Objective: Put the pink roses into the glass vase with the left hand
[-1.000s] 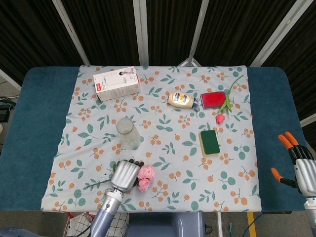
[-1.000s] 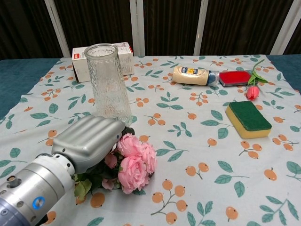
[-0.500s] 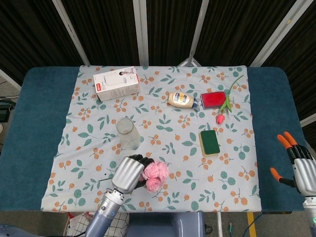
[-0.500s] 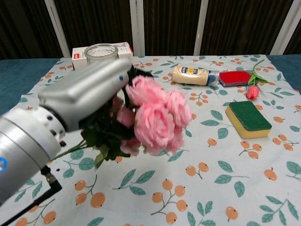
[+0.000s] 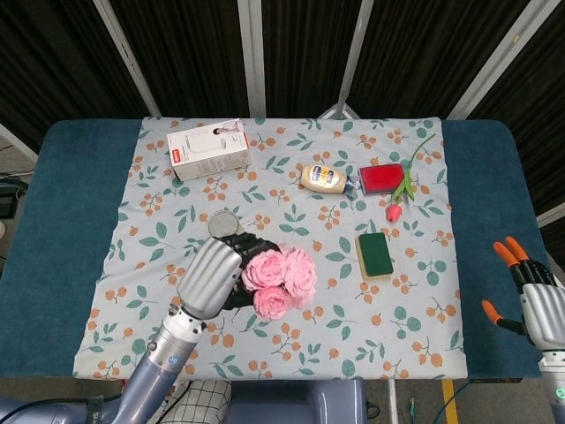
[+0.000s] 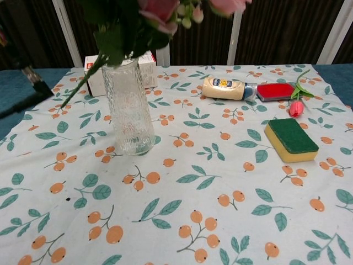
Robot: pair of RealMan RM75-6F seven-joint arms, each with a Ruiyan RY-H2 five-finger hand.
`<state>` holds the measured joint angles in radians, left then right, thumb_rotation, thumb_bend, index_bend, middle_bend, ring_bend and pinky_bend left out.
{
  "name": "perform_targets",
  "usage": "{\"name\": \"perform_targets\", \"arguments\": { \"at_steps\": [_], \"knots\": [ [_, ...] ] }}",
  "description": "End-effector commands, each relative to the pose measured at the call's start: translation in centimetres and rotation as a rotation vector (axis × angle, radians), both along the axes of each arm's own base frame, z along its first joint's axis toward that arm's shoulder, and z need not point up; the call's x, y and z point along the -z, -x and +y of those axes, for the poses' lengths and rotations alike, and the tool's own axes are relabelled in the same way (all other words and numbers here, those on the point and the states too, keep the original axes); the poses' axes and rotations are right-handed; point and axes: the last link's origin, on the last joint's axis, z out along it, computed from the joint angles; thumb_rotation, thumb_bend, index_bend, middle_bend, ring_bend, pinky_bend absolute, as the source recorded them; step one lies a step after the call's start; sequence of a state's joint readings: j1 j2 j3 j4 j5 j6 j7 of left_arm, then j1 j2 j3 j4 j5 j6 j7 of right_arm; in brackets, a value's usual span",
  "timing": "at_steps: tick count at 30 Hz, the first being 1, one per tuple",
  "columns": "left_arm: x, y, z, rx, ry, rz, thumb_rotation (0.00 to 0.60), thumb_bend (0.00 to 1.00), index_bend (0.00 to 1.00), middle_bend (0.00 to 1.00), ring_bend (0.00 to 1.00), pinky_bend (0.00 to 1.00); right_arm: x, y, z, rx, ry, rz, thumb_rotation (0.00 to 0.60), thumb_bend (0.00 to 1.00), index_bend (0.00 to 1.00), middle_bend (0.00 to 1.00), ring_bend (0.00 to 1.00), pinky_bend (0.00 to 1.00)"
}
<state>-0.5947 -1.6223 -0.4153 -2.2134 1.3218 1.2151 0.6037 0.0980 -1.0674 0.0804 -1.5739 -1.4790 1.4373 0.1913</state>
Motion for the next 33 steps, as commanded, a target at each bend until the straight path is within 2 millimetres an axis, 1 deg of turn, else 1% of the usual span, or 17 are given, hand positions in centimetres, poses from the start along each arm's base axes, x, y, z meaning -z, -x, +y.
{"name": "perform_targets", "arguments": {
  "at_steps": [1, 3, 4, 7, 12, 14, 18, 23, 29, 33],
  "knots": [
    [-2.1, -1.4, 1.4, 0.022, 0.059, -0.087, 0.6, 0.44, 0.46, 0.55, 0.48, 0.58, 0.2, 0.0, -0.1, 0.001, -0.003, 0.007, 0.6, 0.33, 0.13, 0.06, 0.14, 0.15],
    [-2.8, -1.7, 2.1, 0.02, 0.069, -0.124, 0.6, 0.44, 0.46, 0.55, 0.48, 0.57, 0.3, -0.1, -0.1, -0.001, -0.006, 0.011, 0.6, 0.33, 0.13, 0.06, 0.14, 0.15],
    [-3.3, -1.9, 2.8, 0.018, 0.057, -0.136, 0.6, 0.44, 0.46, 0.55, 0.48, 0.57, 0.4, -0.1, 0.0, 0.0, -0.01, 0.015, 0.6, 0.33, 0.13, 0.06, 0.14, 0.15],
    [-3.8, -2.2, 4.2, 0.013, 0.046, -0.148, 0.6, 0.44, 0.46, 0.54, 0.47, 0.56, 0.5, 0.1, -0.1, 0.008, -0.014, 0.022, 0.6, 0.33, 0.13, 0.06, 0.14, 0.15],
    [-4.6, -3.3, 6.1, -0.012, 0.104, -0.269, 0.6, 0.44, 0.46, 0.54, 0.46, 0.56, 0.6, 0.3, -0.3, 0.02, -0.015, 0.028, 0.6, 0.33, 0.13, 0.06, 0.14, 0.15],
    [-4.6, -3.4, 6.9, -0.015, 0.112, -0.279, 0.6, 0.44, 0.47, 0.54, 0.46, 0.56, 0.6, 0.4, -0.3, 0.025, -0.016, 0.026, 0.6, 0.33, 0.13, 0.06, 0.14, 0.15],
    [-4.5, -3.1, 8.5, -0.033, 0.1, -0.261, 0.6, 0.42, 0.47, 0.54, 0.46, 0.55, 0.4, 0.7, -0.5, 0.042, -0.02, 0.017, 0.6, 0.33, 0.13, 0.06, 0.14, 0.15],
    [-4.2, -2.8, 9.9, -0.062, 0.129, -0.308, 0.6, 0.41, 0.45, 0.53, 0.46, 0.55, 0.1, 1.0, -0.6, 0.053, -0.013, 0.004, 0.6, 0.33, 0.13, 0.06, 0.14, 0.15],
    [-3.5, -2.7, 11.1, -0.068, 0.13, -0.312, 0.6, 0.41, 0.45, 0.54, 0.46, 0.55, -0.3, 1.1, -0.7, 0.053, 0.001, -0.006, 0.6, 0.33, 0.13, 0.06, 0.14, 0.15],
    [-3.2, -3.1, 11.6, -0.067, 0.137, -0.333, 0.6, 0.39, 0.45, 0.53, 0.46, 0.55, -0.4, 1.2, -0.8, 0.055, 0.001, -0.008, 0.6, 0.33, 0.13, 0.06, 0.14, 0.15]
  ]
}}
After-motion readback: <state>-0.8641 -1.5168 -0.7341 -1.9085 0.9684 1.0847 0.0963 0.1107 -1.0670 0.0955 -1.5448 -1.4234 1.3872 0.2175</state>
